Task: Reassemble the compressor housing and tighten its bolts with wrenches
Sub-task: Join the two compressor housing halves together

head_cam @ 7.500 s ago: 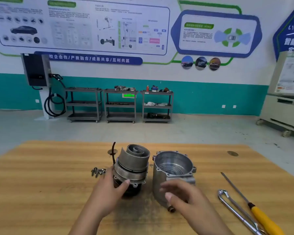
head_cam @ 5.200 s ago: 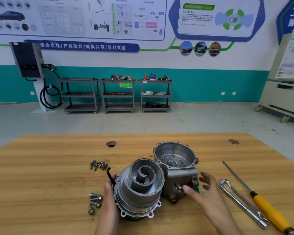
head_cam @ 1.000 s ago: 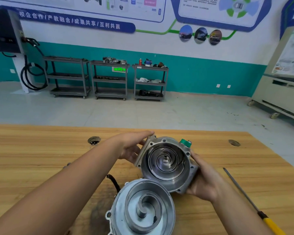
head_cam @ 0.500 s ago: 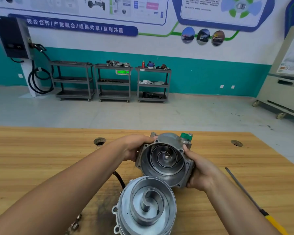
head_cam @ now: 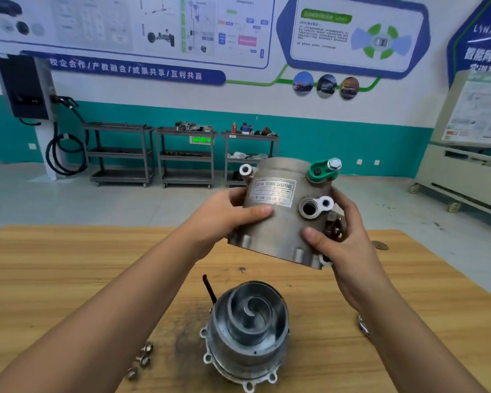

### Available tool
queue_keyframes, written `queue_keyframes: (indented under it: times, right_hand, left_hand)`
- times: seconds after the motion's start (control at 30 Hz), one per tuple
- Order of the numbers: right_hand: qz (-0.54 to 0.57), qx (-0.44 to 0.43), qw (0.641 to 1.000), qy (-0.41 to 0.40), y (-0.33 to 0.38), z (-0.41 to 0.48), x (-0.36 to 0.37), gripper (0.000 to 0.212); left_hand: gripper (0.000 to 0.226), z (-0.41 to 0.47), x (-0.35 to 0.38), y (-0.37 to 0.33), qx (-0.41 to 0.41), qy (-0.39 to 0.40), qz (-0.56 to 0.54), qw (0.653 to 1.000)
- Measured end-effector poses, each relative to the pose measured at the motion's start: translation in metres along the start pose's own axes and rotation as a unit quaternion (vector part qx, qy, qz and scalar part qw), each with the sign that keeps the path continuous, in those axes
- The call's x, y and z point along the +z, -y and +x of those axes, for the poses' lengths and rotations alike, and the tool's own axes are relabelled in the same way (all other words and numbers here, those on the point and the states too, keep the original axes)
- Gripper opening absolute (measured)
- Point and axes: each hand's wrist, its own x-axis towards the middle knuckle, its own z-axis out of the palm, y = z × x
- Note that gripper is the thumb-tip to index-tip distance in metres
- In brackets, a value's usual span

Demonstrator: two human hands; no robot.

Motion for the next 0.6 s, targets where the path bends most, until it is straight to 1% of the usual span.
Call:
queue_keyframes:
  times: [0.1, 0.17, 0.23, 0.27, 0.33, 0.37, 0.5, 0.6]
  right_hand:
    - [-0.067, -0.065, 0.996, 0.017, 0.009, -0.019, 0.006, 0.091]
    - [-0.085, -0.091, 0.992, 0.026, 0.011, -0.03, 0.009, 0.091]
    - [-0.085, -0.113, 0.989, 0.033, 0.01, -0.042, 0.014, 0.097]
    - [-0.087, -0.121, 0.988, 0.033, 0.007, -0.045, 0.014, 0.104]
    - [-0.094, -0.125, 0.987, 0.03, 0.005, -0.055, 0.018, 0.117]
    - [-0.094, -0.121, 0.988, 0.027, 0.004, -0.061, 0.02, 0.119]
    - [-0.087, -0.1, 0.991, 0.021, 0.0, -0.078, 0.027, 0.12]
    - [-0.106, -0.091, 0.99, 0.02, -0.003, -0.089, 0.029, 0.121]
  left_hand:
    - [0.07, -0.028, 0.001, 0.0, 0.039, -0.021, -0.023, 0.999]
    - [0.078, -0.044, 0.0, 0.001, 0.058, -0.02, -0.046, 0.997]
    - [0.078, -0.06, -0.002, 0.0, 0.073, -0.011, -0.047, 0.996]
    - [0.077, -0.065, -0.003, 0.0, 0.078, -0.006, -0.04, 0.996]
    - [0.077, -0.077, -0.005, 0.0, 0.08, -0.003, -0.03, 0.996]
    - [0.076, -0.084, -0.006, 0.0, 0.077, -0.003, -0.025, 0.997]
    - [0.073, -0.1, -0.008, 0.006, 0.068, -0.003, -0.014, 0.998]
    - [0.07, -0.11, -0.009, 0.015, 0.057, -0.008, -0.01, 0.998]
